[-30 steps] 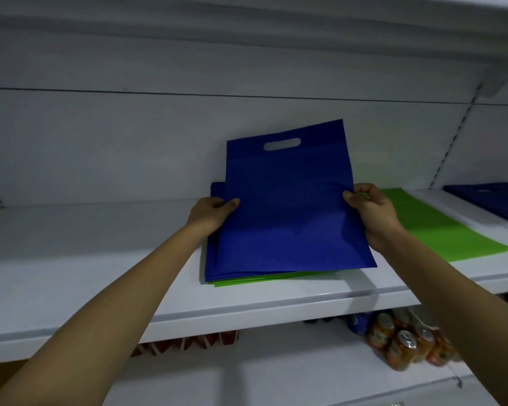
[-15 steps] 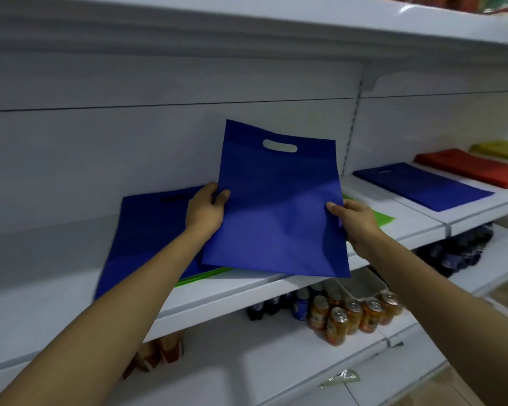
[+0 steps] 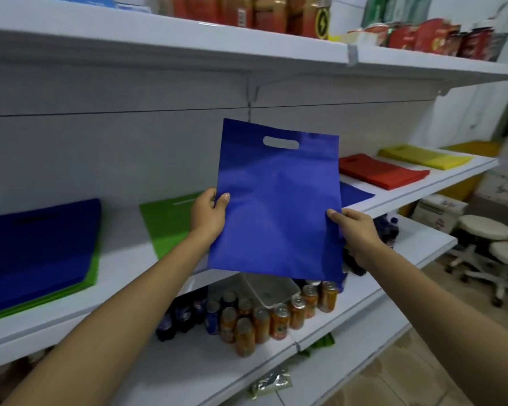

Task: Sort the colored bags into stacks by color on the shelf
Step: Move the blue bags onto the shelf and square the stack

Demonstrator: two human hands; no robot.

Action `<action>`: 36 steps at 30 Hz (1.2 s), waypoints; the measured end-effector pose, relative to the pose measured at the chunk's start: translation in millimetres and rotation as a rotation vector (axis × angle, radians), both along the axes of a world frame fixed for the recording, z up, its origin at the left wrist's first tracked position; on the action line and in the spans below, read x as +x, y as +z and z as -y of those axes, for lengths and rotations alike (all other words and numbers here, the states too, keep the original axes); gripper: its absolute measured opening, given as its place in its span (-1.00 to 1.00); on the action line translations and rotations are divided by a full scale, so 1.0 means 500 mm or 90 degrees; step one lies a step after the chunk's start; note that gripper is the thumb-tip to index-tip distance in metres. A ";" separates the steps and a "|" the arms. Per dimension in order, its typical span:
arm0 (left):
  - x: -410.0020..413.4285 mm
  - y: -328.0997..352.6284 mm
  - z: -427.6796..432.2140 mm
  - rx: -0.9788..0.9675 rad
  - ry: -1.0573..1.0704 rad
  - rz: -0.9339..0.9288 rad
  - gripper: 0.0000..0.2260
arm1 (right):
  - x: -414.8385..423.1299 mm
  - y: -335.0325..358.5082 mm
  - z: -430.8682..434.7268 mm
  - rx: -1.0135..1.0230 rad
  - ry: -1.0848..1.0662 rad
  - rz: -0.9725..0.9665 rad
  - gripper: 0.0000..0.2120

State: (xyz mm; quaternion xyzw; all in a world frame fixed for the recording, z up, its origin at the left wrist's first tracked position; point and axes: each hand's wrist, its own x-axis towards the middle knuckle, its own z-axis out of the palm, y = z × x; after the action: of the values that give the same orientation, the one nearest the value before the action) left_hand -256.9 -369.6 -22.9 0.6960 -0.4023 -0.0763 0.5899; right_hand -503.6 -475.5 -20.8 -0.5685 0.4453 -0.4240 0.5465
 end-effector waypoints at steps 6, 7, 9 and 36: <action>-0.140 -0.001 0.128 0.018 -0.031 -0.016 -0.77 | -0.140 -0.018 0.095 0.014 -0.048 -0.033 -0.83; -0.156 -0.002 0.147 0.025 -0.036 -0.016 -0.77 | -0.157 -0.021 0.113 0.012 -0.057 -0.041 -0.84; -0.182 -0.005 0.185 0.036 -0.048 -0.021 -0.79 | -0.184 -0.028 0.150 0.013 -0.072 -0.046 -0.83; -0.066 -0.055 0.595 0.177 0.031 0.079 -0.61 | -0.044 -0.025 0.742 -0.159 0.048 -0.249 -0.75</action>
State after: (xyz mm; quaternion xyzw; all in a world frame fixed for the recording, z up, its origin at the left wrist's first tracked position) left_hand -289.7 -667.2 -50.3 0.7839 -0.4068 -0.0737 0.4632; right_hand -525.6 -846.3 -33.4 -0.7196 0.4650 -0.3367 0.3905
